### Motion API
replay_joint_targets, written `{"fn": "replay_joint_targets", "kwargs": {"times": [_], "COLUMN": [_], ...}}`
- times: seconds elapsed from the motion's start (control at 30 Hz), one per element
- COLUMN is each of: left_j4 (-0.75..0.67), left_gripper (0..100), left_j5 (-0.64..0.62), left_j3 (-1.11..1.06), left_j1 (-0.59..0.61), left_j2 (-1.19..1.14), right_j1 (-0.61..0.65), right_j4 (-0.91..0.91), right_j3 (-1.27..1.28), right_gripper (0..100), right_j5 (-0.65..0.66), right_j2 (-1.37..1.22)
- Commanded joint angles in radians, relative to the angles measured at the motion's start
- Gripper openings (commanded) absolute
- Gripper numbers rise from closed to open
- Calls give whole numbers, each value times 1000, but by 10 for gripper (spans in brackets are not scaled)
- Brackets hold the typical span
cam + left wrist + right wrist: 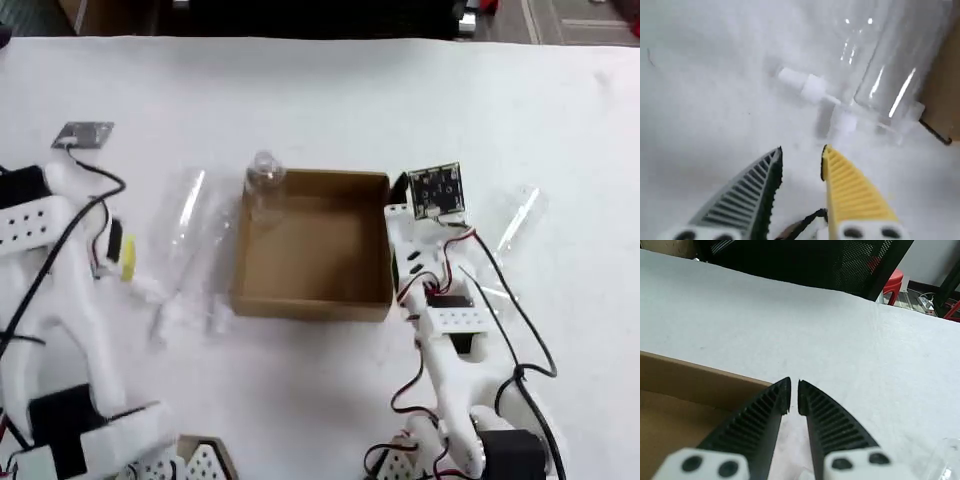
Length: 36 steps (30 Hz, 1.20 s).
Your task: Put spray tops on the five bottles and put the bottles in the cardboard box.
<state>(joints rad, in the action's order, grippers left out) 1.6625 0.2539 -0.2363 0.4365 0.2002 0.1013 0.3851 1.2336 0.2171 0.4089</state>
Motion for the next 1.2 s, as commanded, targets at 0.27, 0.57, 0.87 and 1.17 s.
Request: {"fn": "replay_joint_targets", "kwargs": {"times": [0.27, 0.57, 0.87, 1.17], "left_j4": [-244, -420, -480, -628], "left_gripper": [272, 272, 271, 270], "left_j5": [-601, -749, -763, -913], "left_j3": [-106, -245, -359, -376], "left_j1": [10, 56, 64, 68], "left_j2": [-50, -50, -50, -162], "right_j1": [30, 31, 33, 33], "right_j4": [22, 22, 22, 22], "right_j3": [-52, -52, -52, -48], "right_gripper": [18, 18, 18, 18], "right_j5": [11, 11, 11, 11], "right_j2": [1, 1, 1, 1]}}
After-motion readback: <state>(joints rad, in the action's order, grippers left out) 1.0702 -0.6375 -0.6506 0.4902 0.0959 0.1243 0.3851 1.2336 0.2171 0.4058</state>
